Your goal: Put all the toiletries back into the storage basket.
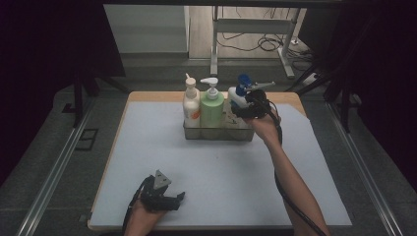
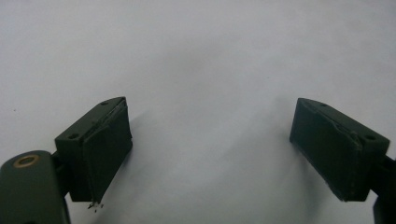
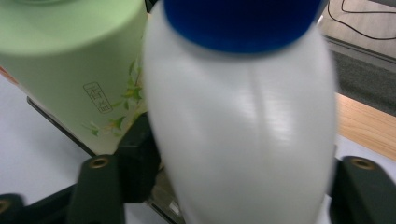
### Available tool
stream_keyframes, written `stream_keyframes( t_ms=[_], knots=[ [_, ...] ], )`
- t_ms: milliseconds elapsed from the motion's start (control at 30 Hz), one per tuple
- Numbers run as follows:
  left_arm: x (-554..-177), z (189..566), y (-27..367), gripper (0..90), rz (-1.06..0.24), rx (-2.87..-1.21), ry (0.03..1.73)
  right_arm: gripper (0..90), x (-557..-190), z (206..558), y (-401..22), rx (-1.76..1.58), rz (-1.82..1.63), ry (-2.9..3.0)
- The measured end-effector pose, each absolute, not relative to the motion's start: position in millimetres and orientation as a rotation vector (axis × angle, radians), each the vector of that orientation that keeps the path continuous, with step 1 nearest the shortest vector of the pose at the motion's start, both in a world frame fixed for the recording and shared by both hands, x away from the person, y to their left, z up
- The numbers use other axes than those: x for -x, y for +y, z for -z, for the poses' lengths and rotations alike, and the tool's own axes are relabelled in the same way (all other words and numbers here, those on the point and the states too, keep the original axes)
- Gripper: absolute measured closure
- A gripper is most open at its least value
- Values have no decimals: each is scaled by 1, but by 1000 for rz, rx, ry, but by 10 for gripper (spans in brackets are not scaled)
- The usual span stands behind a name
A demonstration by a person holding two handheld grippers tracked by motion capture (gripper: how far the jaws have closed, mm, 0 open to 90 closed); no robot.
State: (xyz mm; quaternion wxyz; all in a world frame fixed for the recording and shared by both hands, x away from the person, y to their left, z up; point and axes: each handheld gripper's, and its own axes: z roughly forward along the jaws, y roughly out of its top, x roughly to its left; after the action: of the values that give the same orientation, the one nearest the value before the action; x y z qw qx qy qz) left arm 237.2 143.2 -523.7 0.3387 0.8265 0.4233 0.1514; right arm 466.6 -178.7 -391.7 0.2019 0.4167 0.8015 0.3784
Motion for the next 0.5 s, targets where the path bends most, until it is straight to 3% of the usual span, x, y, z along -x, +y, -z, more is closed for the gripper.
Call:
stream_keyframes(
  t_ms=[500],
  knots=[
    [-237, 524, 143, 124, -394, -2147, 1105, 285, -455, 395, -186, -1125, -1088, 2233]
  ],
)
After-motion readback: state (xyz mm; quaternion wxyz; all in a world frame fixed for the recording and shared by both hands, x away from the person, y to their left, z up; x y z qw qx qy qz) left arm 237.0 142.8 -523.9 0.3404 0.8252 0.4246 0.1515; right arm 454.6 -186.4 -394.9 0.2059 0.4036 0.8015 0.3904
